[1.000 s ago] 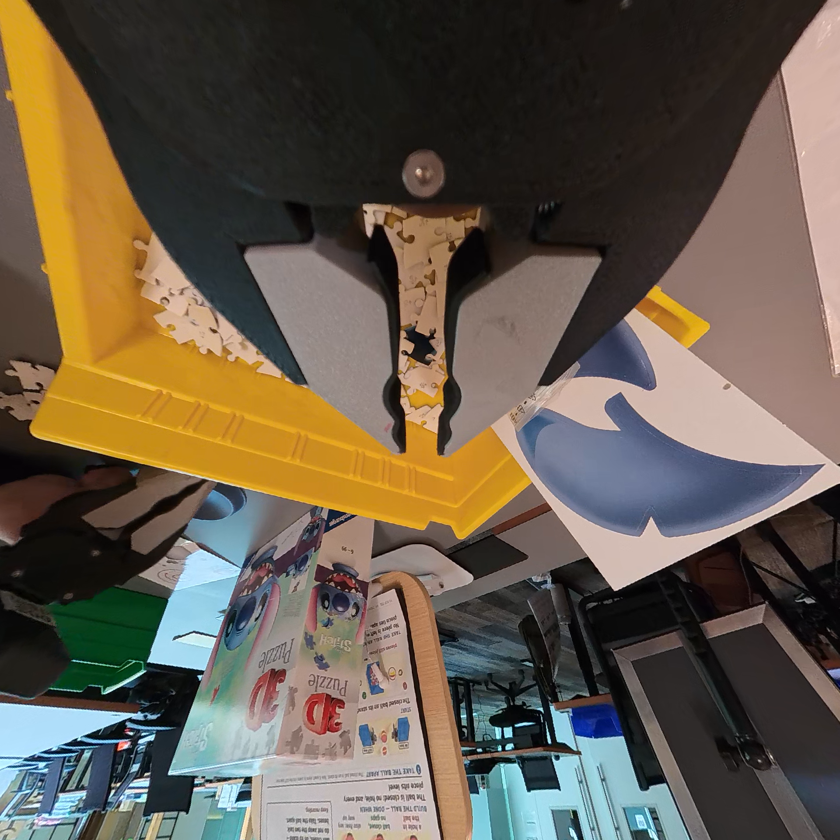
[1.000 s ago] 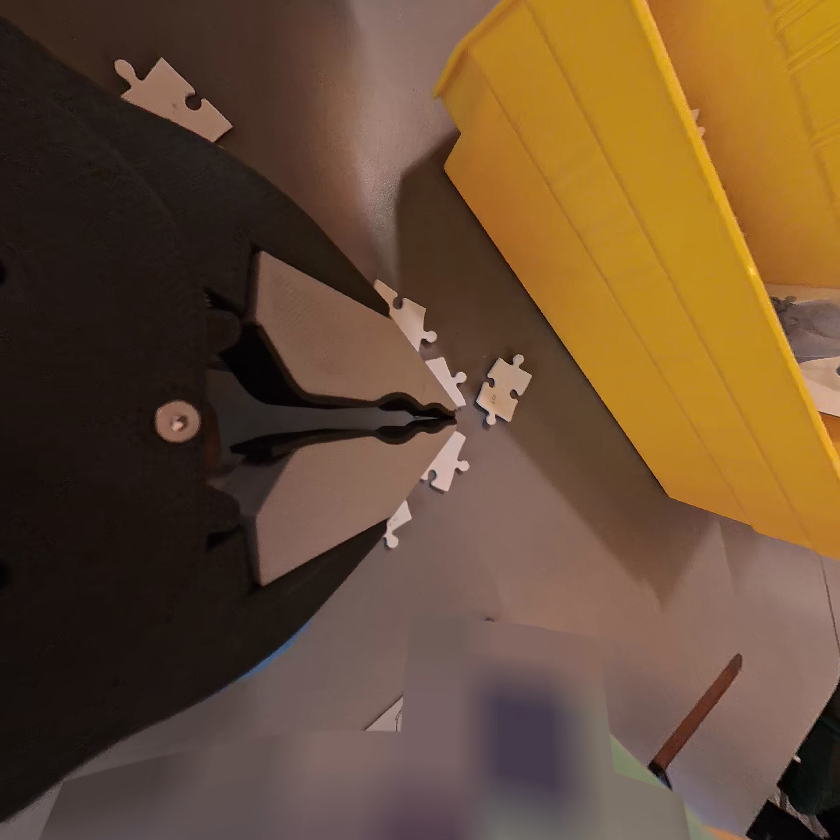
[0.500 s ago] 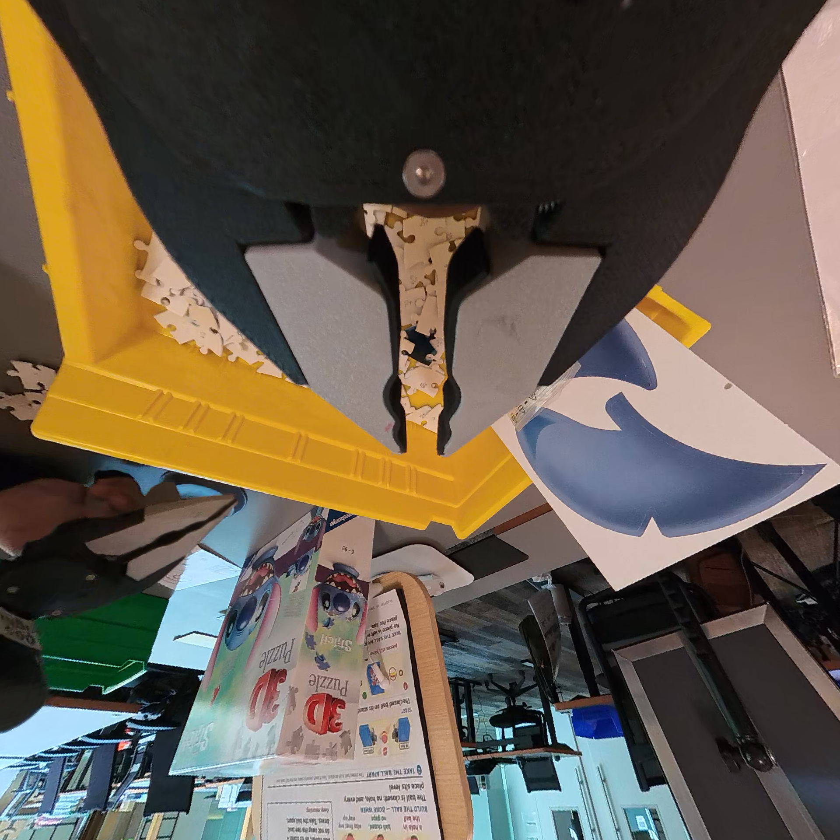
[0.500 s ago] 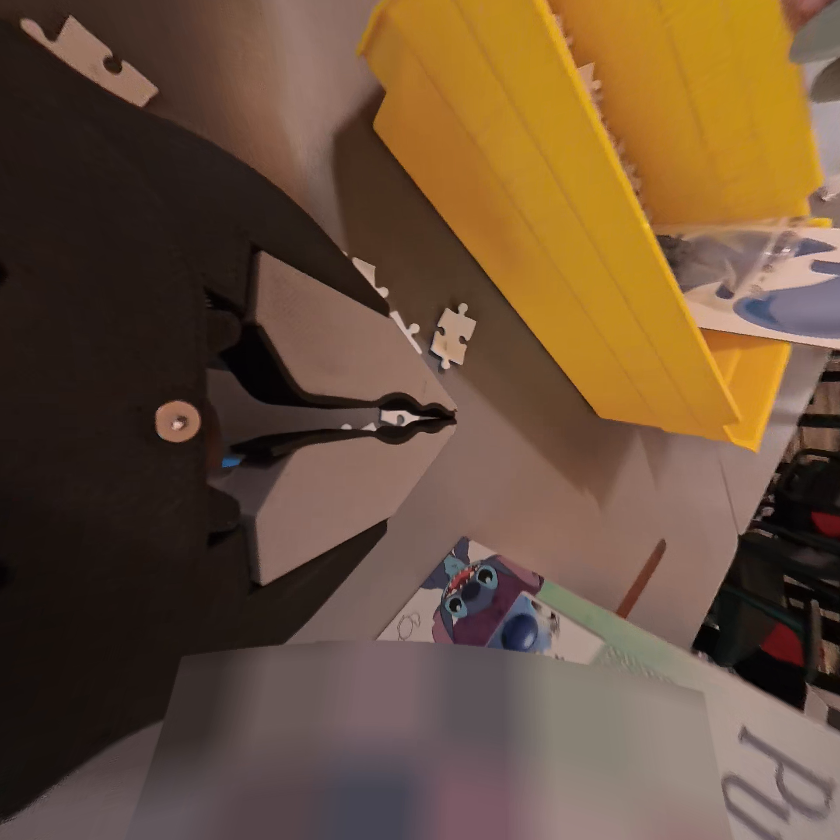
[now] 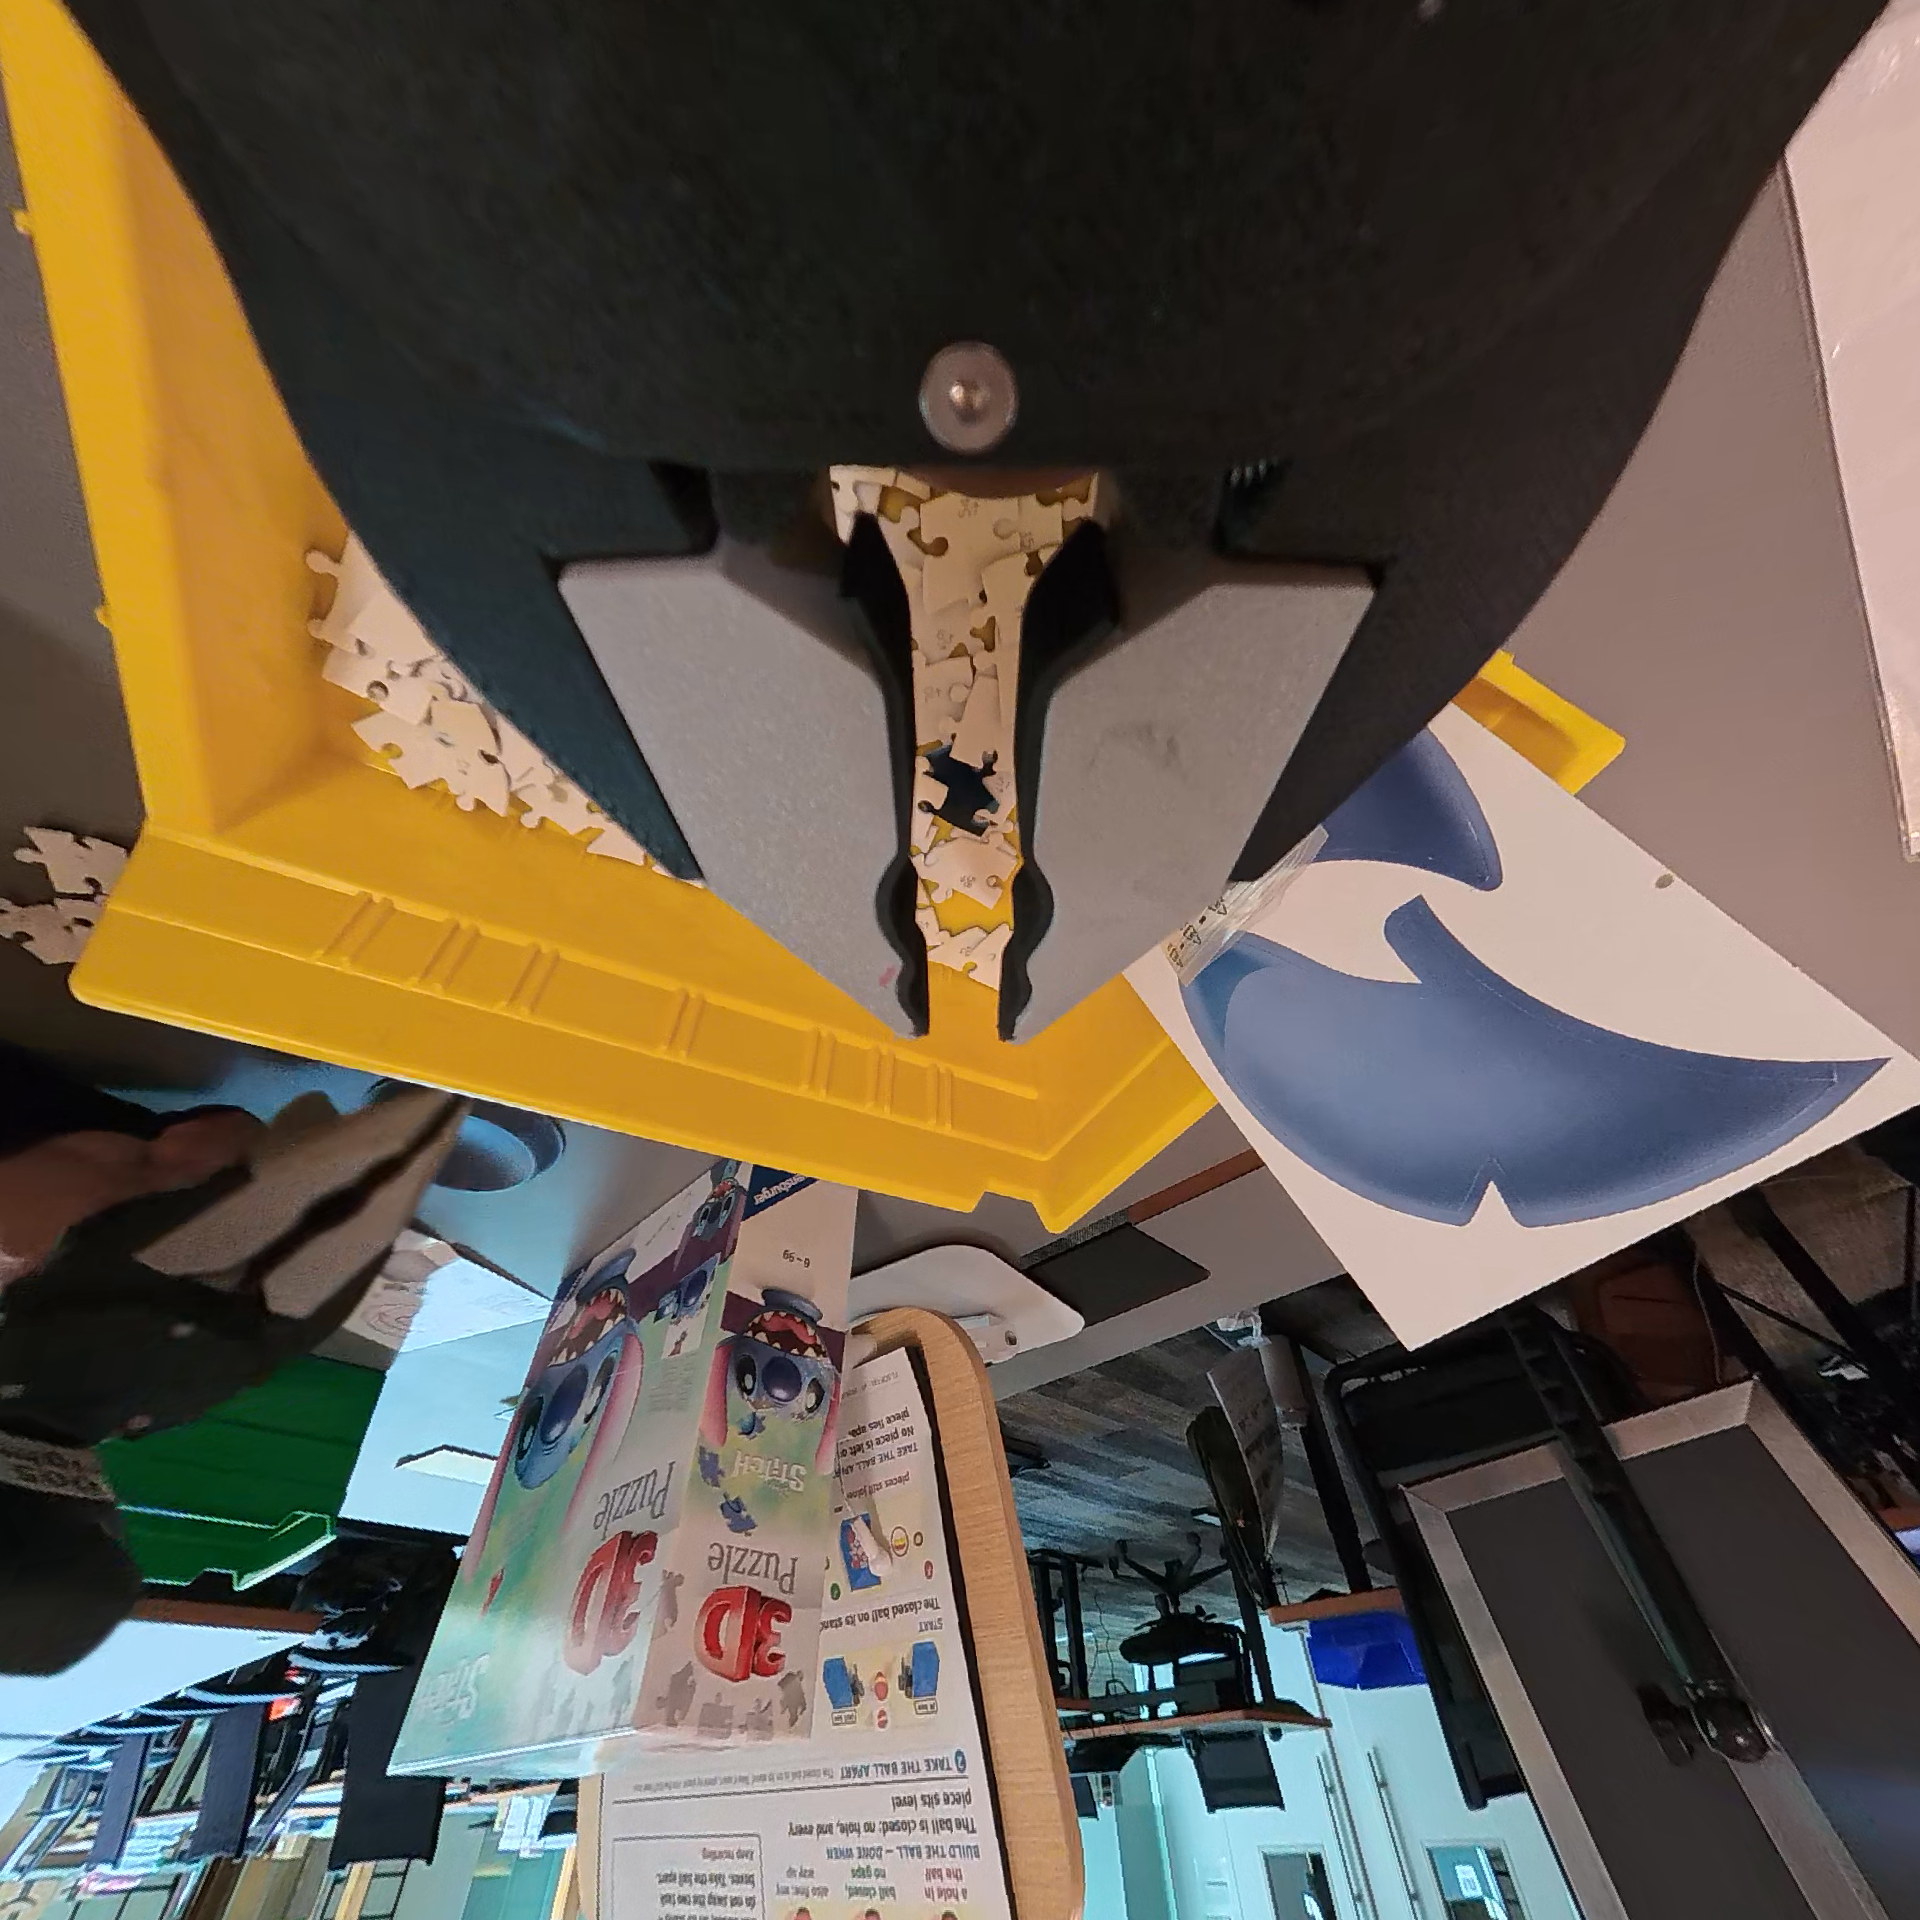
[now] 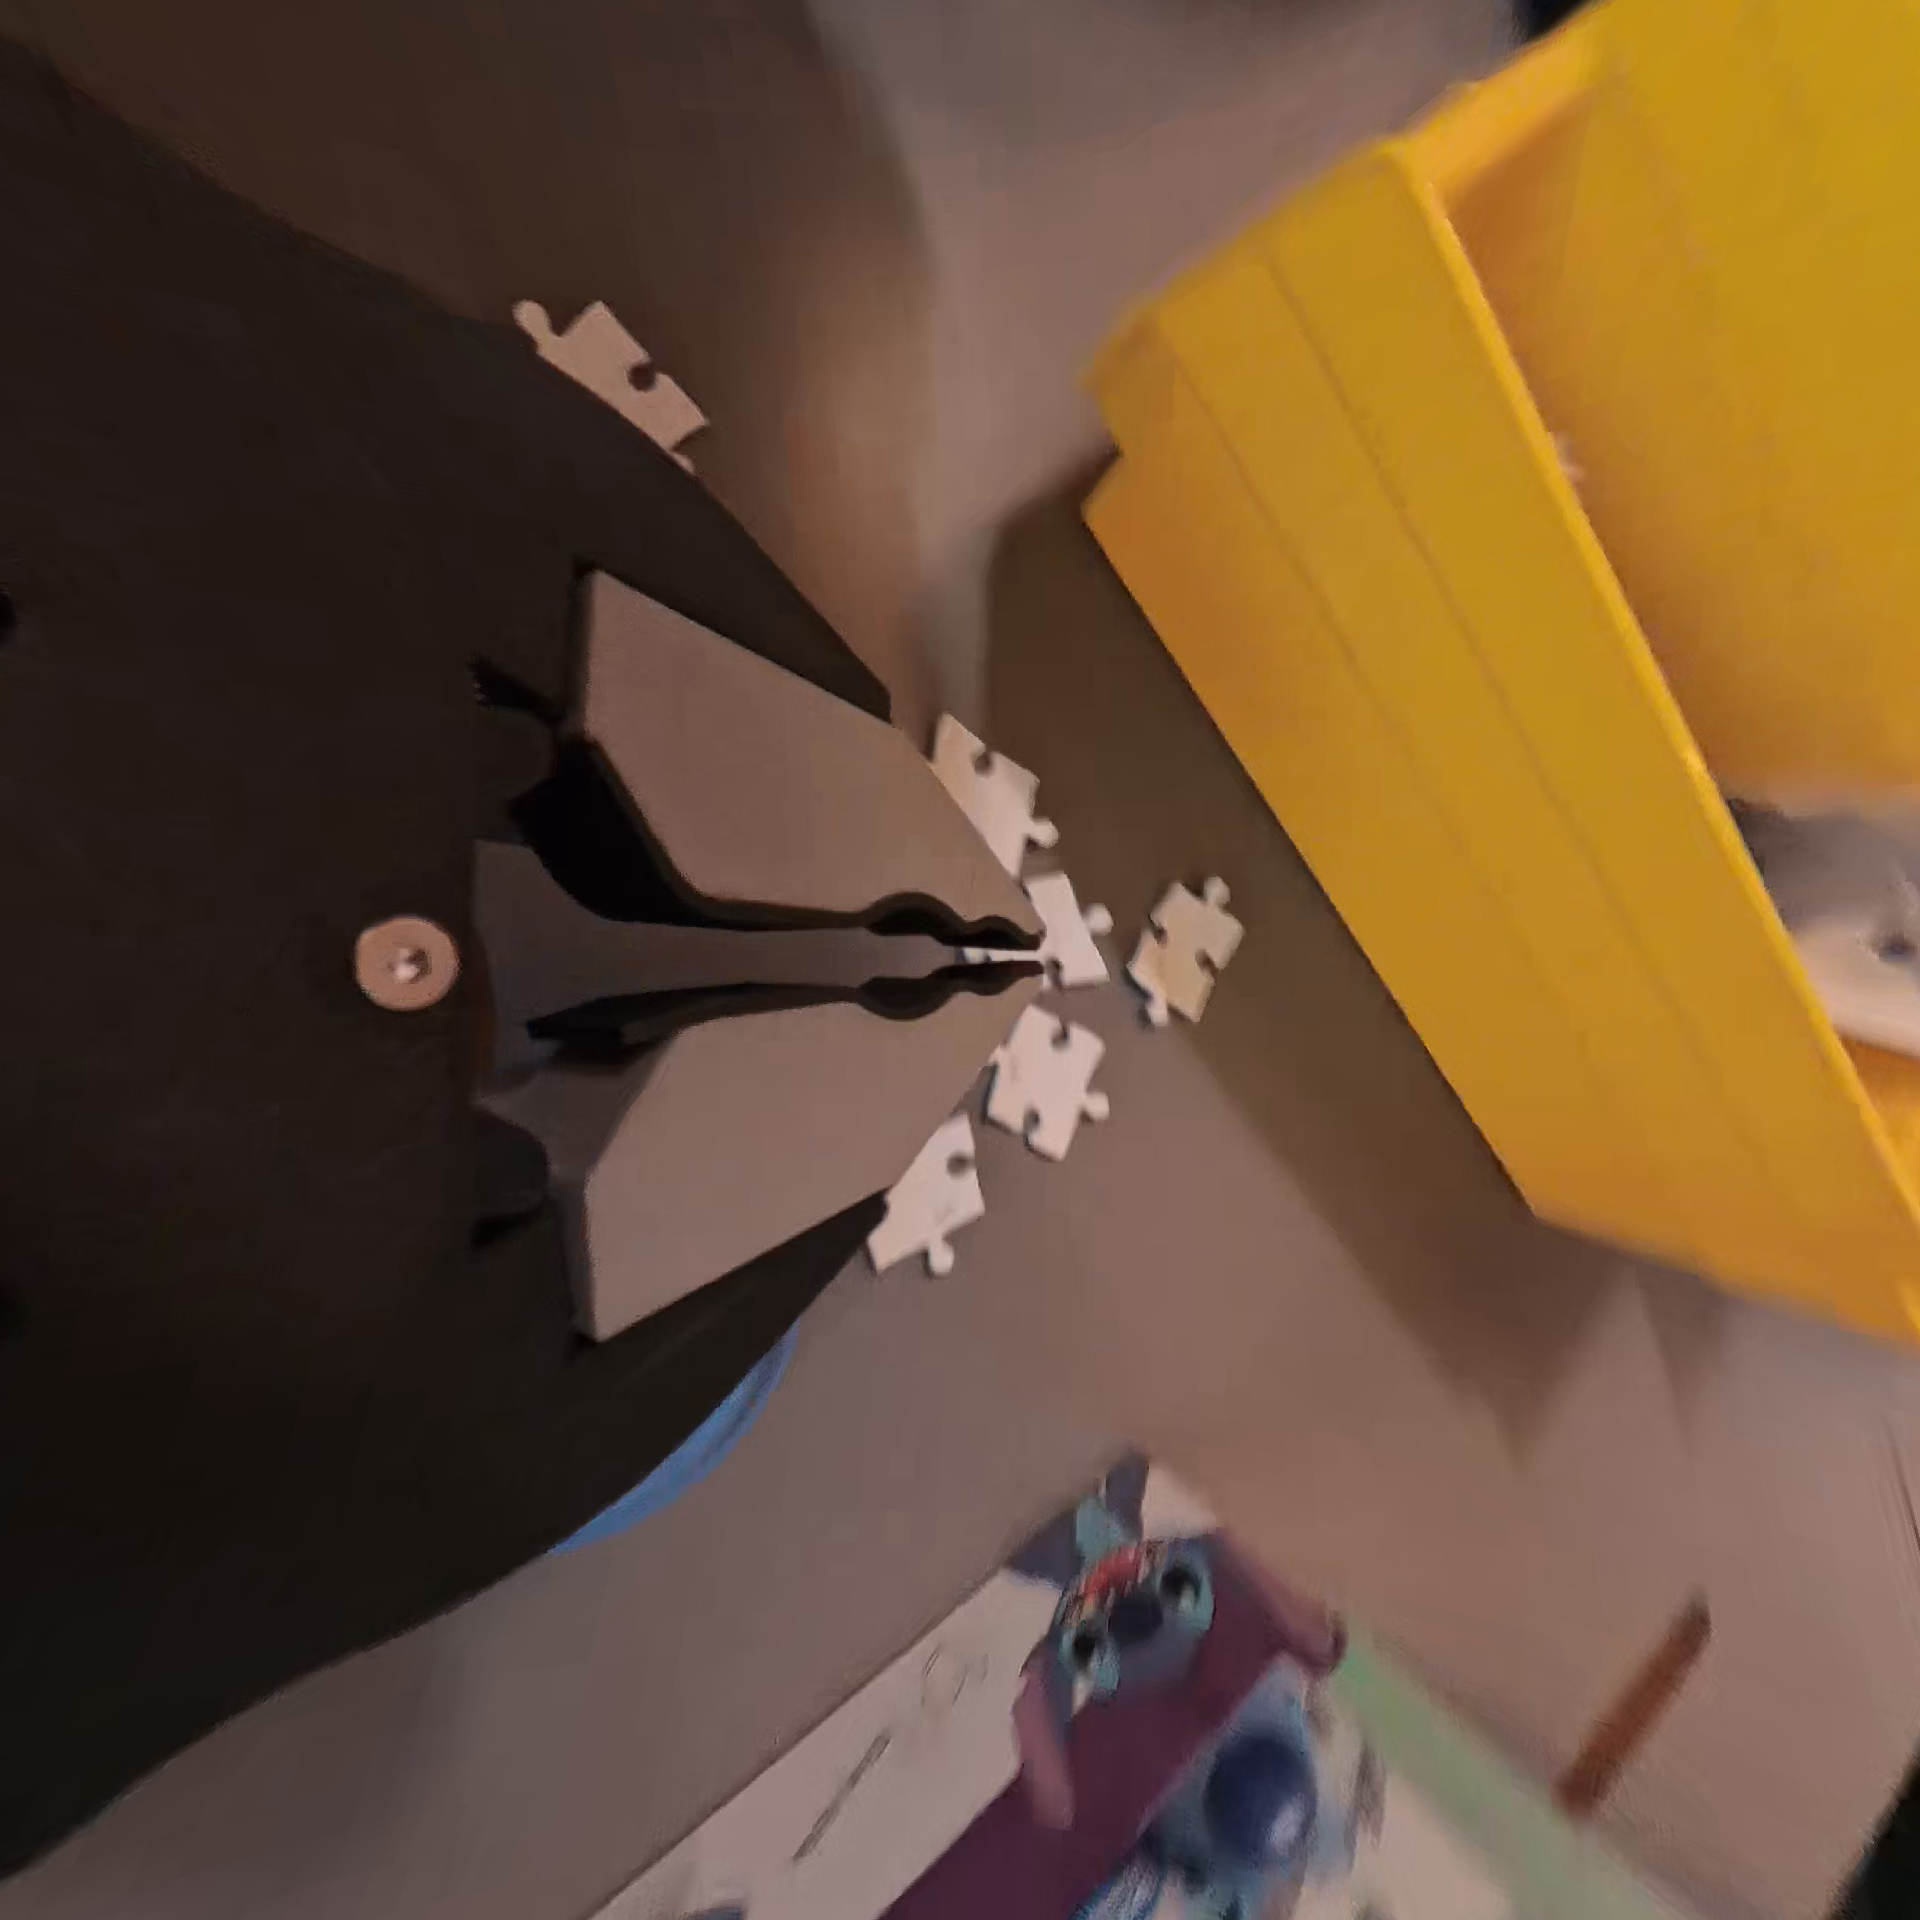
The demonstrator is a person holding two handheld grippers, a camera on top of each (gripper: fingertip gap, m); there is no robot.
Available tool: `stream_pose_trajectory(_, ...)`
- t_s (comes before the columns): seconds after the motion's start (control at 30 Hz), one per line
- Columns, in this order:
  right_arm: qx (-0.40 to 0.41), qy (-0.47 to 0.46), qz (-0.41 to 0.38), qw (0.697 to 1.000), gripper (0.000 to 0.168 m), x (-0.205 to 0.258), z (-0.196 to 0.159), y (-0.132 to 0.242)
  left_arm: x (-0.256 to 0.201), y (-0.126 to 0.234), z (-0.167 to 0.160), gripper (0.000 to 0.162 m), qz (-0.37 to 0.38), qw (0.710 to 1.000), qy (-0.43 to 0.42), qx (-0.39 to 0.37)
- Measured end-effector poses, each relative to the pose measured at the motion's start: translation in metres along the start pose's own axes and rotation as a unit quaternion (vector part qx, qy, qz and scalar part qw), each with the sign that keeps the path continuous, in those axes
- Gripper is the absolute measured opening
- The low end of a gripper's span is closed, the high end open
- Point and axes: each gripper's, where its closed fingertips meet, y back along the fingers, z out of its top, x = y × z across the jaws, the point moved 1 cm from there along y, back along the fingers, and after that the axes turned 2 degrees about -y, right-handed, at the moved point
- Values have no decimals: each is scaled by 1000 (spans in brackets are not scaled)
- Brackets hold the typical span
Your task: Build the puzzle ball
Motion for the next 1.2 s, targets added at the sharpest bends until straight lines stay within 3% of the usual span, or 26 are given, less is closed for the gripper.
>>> stream_pose_trajectory(0.1,48,69,23,996,0,23,-15,-12,0,0,0,10,0,1000,1,0)
stream_pose_trajectory(0.27,85,97,62,990,0,47,-27,-27,0,0,0,10,0,1000,1,0)
stream_pose_trajectory(0.8,74,95,-24,992,0,18,-21,-36,0,0,0,9,1,1000,0,0)
stream_pose_trajectory(1.0,33,50,-27,998,0,6,-7,-30,-1,0,0,10,3,1000,-2,3)
stream_pose_trajectory(1.2,-56,-22,-12,998,9,-9,20,11,-1,0,-1,10,6,1000,-9,5)
